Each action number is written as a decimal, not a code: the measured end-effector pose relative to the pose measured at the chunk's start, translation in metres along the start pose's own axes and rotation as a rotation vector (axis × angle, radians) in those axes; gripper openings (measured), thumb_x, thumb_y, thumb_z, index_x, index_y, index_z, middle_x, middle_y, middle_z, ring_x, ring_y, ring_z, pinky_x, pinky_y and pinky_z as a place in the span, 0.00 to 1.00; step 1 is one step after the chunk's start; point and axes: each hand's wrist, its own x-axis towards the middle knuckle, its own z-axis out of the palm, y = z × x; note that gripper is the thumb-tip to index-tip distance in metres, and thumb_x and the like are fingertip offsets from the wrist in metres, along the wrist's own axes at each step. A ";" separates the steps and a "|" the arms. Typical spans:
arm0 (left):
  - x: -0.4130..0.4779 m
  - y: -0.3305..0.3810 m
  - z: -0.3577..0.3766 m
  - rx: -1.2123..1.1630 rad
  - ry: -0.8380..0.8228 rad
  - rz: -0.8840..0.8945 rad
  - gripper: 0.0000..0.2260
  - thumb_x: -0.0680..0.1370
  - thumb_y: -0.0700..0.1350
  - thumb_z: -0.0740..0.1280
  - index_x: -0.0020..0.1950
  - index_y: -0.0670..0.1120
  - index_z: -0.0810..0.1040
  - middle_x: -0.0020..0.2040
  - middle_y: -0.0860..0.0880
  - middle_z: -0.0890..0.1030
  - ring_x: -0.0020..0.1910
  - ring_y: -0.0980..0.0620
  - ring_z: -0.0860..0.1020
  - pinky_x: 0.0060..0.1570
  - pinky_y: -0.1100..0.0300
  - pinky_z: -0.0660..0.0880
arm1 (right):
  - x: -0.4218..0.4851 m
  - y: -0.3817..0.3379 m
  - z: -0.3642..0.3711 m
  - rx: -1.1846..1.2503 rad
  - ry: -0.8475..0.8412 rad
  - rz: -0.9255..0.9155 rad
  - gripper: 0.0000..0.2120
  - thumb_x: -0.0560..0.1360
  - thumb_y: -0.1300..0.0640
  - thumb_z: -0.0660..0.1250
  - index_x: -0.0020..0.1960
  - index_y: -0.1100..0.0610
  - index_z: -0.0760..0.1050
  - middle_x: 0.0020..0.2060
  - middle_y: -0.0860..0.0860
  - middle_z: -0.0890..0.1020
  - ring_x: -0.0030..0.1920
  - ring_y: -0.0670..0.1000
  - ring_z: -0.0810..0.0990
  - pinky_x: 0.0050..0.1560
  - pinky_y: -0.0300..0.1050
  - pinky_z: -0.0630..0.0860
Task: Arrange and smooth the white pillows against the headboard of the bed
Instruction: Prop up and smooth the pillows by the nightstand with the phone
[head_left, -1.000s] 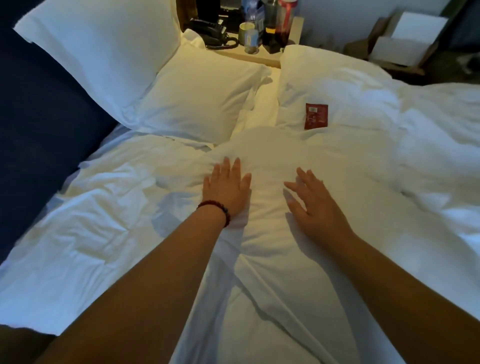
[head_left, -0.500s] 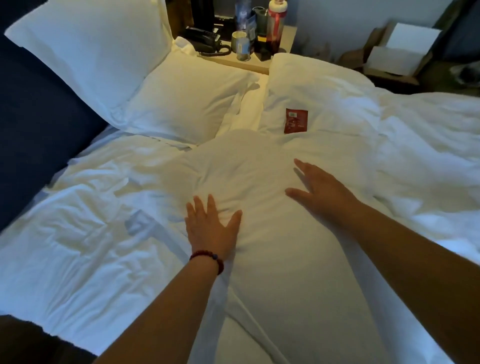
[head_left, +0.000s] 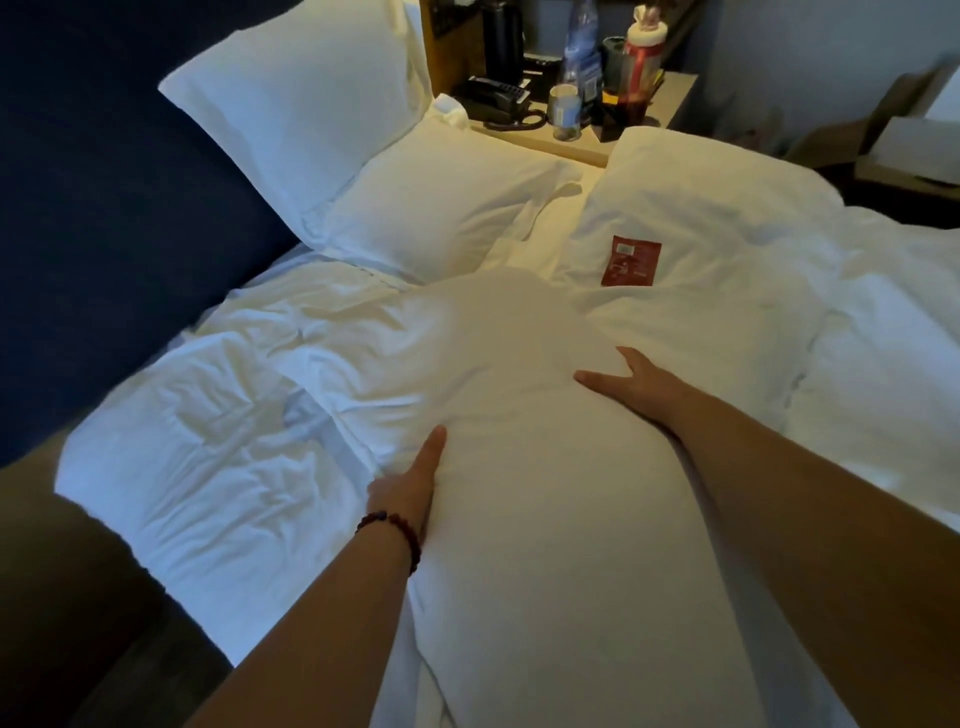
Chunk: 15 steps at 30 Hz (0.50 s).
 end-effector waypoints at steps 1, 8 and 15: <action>0.000 -0.001 -0.001 -0.015 0.002 0.005 0.61 0.46 0.79 0.70 0.71 0.45 0.68 0.61 0.45 0.77 0.55 0.43 0.77 0.59 0.46 0.75 | -0.002 -0.001 0.001 0.019 0.012 -0.002 0.56 0.57 0.24 0.70 0.76 0.47 0.58 0.71 0.51 0.70 0.67 0.56 0.72 0.67 0.52 0.68; -0.014 -0.019 -0.038 -0.289 -0.022 0.092 0.29 0.60 0.62 0.79 0.55 0.48 0.79 0.48 0.48 0.83 0.48 0.46 0.81 0.55 0.47 0.78 | -0.030 -0.028 0.024 0.002 0.128 -0.139 0.49 0.62 0.29 0.72 0.74 0.53 0.62 0.68 0.52 0.73 0.66 0.56 0.73 0.66 0.53 0.70; -0.029 -0.019 -0.112 -0.423 0.083 0.218 0.34 0.58 0.64 0.79 0.59 0.50 0.79 0.50 0.50 0.84 0.49 0.47 0.82 0.54 0.46 0.79 | -0.067 -0.109 0.057 0.009 0.177 -0.370 0.45 0.59 0.29 0.72 0.69 0.50 0.68 0.64 0.49 0.77 0.62 0.53 0.76 0.61 0.50 0.73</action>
